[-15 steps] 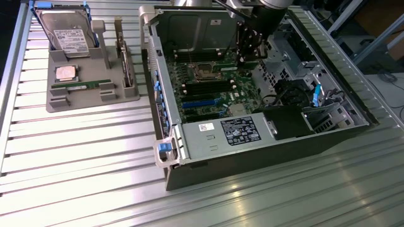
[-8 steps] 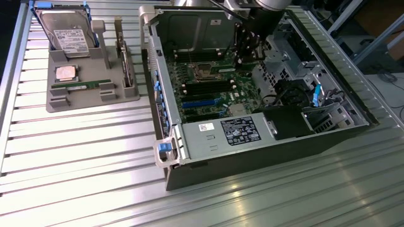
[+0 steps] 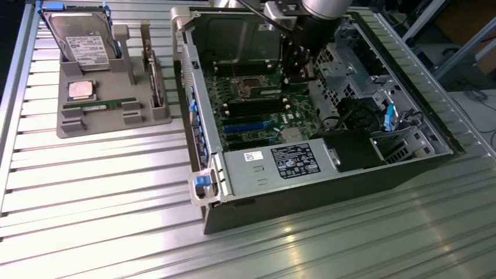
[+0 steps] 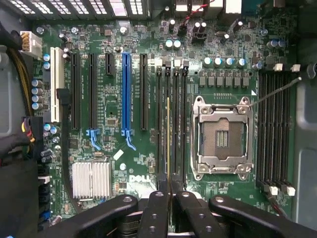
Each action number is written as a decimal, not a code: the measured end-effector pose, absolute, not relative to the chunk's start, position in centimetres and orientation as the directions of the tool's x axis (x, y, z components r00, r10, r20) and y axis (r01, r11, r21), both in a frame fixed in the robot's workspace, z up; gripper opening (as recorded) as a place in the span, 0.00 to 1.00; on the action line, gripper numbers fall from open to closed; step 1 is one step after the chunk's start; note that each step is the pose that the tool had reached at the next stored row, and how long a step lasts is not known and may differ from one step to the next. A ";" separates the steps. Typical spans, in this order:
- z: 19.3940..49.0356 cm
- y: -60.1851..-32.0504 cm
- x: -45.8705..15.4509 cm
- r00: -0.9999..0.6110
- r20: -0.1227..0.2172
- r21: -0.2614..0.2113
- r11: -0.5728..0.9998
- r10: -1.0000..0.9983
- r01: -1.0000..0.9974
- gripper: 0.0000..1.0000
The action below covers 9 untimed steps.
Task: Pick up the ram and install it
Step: 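Insert the ram into the slot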
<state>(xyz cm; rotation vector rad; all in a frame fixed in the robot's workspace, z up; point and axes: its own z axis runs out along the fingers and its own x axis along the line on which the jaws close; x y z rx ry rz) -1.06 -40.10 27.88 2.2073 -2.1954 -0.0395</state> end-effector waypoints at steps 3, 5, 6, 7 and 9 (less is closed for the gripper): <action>27.7 -40.1 -1.7 0.005 0.005 0.038 -0.005 -1.000 -0.999 0.12; 27.3 -40.1 -2.7 0.005 0.009 0.038 -0.005 -1.000 -0.999 0.12; 27.2 -40.1 -3.0 0.005 0.010 0.038 -0.005 -1.000 -0.999 0.12; 27.1 -40.1 -3.2 0.005 0.010 0.038 -0.005 -1.000 -0.999 0.12; 27.0 -40.1 -3.4 0.005 0.011 0.038 -0.005 -1.000 -0.999 0.12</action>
